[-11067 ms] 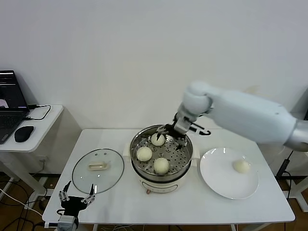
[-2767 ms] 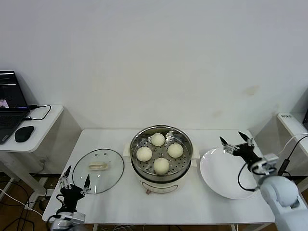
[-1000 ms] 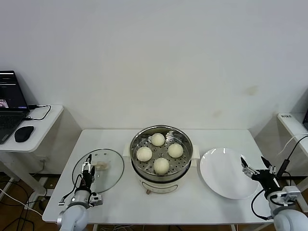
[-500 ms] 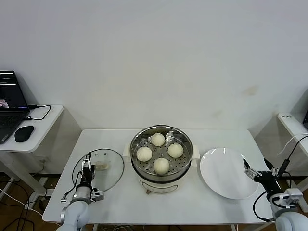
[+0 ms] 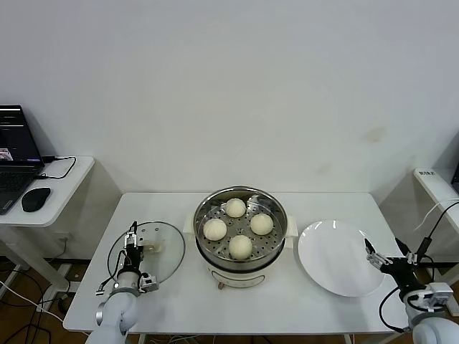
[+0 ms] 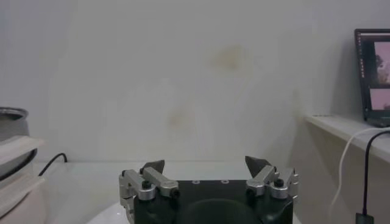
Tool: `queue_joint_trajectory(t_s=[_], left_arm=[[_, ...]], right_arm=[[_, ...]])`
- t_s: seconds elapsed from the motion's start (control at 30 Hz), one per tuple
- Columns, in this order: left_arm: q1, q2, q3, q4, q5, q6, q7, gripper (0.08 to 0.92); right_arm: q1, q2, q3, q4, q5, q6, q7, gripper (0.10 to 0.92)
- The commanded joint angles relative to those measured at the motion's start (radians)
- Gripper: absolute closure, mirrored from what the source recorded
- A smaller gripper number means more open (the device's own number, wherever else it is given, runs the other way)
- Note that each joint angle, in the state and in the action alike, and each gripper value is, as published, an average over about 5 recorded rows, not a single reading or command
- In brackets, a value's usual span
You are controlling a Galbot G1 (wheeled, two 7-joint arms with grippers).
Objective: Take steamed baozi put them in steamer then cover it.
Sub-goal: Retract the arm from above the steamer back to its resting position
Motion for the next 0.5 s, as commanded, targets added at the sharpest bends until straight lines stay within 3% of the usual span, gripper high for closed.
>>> queue_joint_trajectory(t_s=[0.03, 0.17, 0.5], left_arm=[[-0.017, -0.005, -0.003, 0.052, -0.014, -0.001, -0.029, 0.177], [-0.012, -0.002, -0.004, 0.069, -0.017, -0.009, -0.042, 0.204], [-0.015, 0.004, -0.001, 0.113, -0.031, -0.029, -0.083, 0.485]], right_arm=[[-0.003, 0.001, 0.0, -0.001, -0.002, 0.001, -0.004, 0.203], [-0.004, 0.001, 0.0, 0.001, -0.003, 0.001, -0.005, 0.203], [-0.023, 0.003, 0.007, 0.012, -0.007, 0.002, -0.007, 0.203]])
